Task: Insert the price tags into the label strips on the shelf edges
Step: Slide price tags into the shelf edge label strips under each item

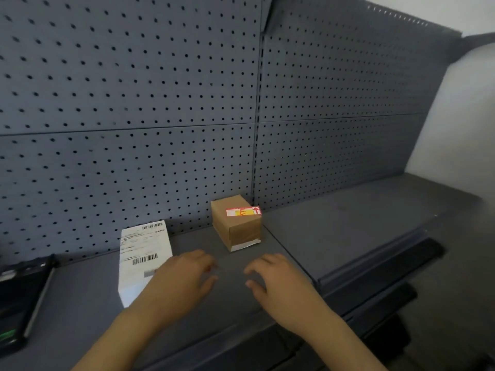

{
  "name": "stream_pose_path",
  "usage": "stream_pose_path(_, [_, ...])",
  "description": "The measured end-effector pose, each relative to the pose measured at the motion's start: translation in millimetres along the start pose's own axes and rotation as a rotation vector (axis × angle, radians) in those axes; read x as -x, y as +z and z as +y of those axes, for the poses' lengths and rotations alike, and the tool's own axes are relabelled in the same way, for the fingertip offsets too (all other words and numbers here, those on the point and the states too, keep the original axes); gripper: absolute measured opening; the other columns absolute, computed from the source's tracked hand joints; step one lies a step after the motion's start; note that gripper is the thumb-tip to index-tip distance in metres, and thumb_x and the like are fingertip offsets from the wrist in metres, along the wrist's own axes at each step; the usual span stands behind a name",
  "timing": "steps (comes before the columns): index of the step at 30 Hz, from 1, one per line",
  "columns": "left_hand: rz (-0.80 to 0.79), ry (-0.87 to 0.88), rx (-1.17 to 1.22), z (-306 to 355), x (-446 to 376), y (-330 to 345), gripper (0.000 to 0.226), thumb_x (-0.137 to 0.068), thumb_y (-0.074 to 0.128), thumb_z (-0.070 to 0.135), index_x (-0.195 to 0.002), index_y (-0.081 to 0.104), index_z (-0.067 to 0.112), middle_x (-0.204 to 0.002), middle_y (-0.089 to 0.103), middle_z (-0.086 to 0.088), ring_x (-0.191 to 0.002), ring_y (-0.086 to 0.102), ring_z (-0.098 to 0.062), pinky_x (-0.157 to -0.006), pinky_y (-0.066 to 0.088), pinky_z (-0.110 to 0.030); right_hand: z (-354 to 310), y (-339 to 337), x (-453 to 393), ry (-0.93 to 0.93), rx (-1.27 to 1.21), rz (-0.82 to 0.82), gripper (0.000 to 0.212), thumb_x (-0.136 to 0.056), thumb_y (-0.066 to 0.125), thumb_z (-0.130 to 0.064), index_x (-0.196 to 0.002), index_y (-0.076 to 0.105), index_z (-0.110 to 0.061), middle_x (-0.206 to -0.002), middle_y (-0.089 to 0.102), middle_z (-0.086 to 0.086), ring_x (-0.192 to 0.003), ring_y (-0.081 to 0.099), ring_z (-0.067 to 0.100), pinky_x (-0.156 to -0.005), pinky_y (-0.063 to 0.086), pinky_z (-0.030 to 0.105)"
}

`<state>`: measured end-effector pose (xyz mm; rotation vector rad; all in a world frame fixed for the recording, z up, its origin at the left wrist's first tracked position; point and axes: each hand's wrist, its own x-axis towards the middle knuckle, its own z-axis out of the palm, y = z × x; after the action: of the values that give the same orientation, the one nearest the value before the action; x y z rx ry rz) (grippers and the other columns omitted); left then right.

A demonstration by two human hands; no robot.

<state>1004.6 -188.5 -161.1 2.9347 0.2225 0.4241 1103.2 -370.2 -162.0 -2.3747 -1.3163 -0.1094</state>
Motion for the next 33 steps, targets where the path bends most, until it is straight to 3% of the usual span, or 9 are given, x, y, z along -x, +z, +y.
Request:
stream_pose_path(10, [-0.138, -0.077, -0.041, 2, -59, 25, 0.025, -0.093, 0.05, 0.036, -0.115, 0.058, 0.026, -0.113, 0.06, 0.006, -0.103, 0.058, -0.014, -0.086, 0.043, -0.026, 69, 5, -61, -0.067, -0.064, -0.034, 0.022, -0.094, 0.05, -0.031, -0.113, 0.059, -0.025, -0.116, 0.059, -0.007, -0.11, 0.047, 0.012, -0.088, 0.045, 0.026])
stream_pose_path(15, [-0.051, -0.049, -0.095, -10, -95, 14, 0.019, -0.093, 0.05, 0.031, -0.108, 0.059, 0.022, -0.109, 0.062, 0.001, -0.1, 0.059, -0.019, -0.082, 0.044, -0.03, 72, 6, -98, -0.121, -0.083, 0.033, 0.019, -0.093, 0.052, -0.027, -0.109, 0.062, -0.024, -0.11, 0.061, -0.01, -0.105, 0.047, 0.009, -0.083, 0.044, 0.022])
stream_pose_path(20, [-0.001, -0.048, -0.129, -30, -126, 9, 0.022, -0.093, 0.049, 0.032, -0.11, 0.06, 0.023, -0.111, 0.062, 0.003, -0.1, 0.059, -0.018, -0.083, 0.044, -0.029, 78, -2, -145, -0.153, 0.01, 0.098, 0.017, -0.093, 0.054, -0.026, -0.106, 0.063, -0.021, -0.105, 0.061, -0.003, -0.101, 0.048, 0.017, -0.08, 0.045, 0.03])
stream_pose_path(26, [-0.033, -0.093, -0.142, -42, -142, 13, 0.019, -0.092, 0.048, 0.033, -0.106, 0.059, 0.025, -0.107, 0.063, 0.006, -0.097, 0.06, -0.016, -0.084, 0.049, -0.032, 91, 7, -182, -0.092, 0.047, -0.089, 0.034, -0.093, 0.052, -0.037, -0.121, 0.057, -0.02, -0.115, 0.052, 0.001, -0.105, 0.048, 0.021, -0.09, 0.044, 0.037])
stream_pose_path(33, [-0.034, -0.184, -0.177, -41, -148, 11, 0.018, -0.09, 0.049, 0.034, -0.103, 0.06, 0.026, -0.105, 0.064, 0.008, -0.096, 0.06, -0.017, -0.084, 0.05, -0.034, 99, 2, -196, -0.035, -0.12, -0.153, 0.037, -0.083, 0.068, -0.036, -0.117, 0.06, -0.022, -0.109, 0.05, 0.001, -0.103, 0.049, 0.019, -0.092, 0.044, 0.037])
